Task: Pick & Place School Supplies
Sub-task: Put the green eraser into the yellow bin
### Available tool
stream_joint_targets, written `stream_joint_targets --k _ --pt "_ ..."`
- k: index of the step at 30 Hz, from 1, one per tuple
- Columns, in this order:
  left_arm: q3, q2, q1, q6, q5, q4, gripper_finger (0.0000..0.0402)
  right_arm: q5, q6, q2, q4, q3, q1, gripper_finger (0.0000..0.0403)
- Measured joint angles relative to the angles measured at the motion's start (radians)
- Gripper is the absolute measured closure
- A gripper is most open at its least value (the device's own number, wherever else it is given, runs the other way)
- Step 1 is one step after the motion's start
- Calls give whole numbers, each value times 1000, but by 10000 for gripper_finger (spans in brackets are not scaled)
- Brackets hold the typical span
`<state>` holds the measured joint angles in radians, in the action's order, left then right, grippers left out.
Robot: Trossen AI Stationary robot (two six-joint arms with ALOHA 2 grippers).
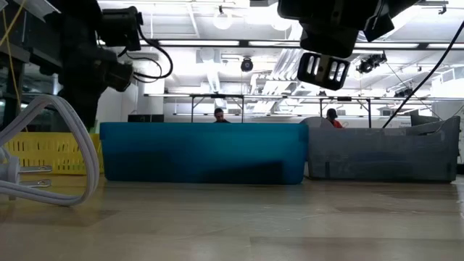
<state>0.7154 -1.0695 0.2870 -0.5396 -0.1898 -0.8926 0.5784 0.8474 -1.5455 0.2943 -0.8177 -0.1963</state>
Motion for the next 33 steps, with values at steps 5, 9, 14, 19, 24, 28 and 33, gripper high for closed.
stream_joint_targets --k 5,9,14,19,24,28,33 --pt "-24 0 -37 -84 49 9 357 8 -7 0 -4 0 0 255" --pt "-45 0 -62 -145 75 8 357 25 -21 0 -7 0 0 255" --pt "-78 0 -85 -210 96 16 357 31 -26 0 -7 0 0 255" --pt "-103 1 -99 -247 97 16 341 32 -29 0 -7 0 0 255" --pt "-110 0 -115 -273 95 13 312 32 -29 0 -7 0 0 255" --pt "-110 0 -132 -298 96 11 285 32 -29 0 -7 0 0 255" --pt "-110 0 -153 -338 101 -40 246 35 -29 0 -7 0 0 255"
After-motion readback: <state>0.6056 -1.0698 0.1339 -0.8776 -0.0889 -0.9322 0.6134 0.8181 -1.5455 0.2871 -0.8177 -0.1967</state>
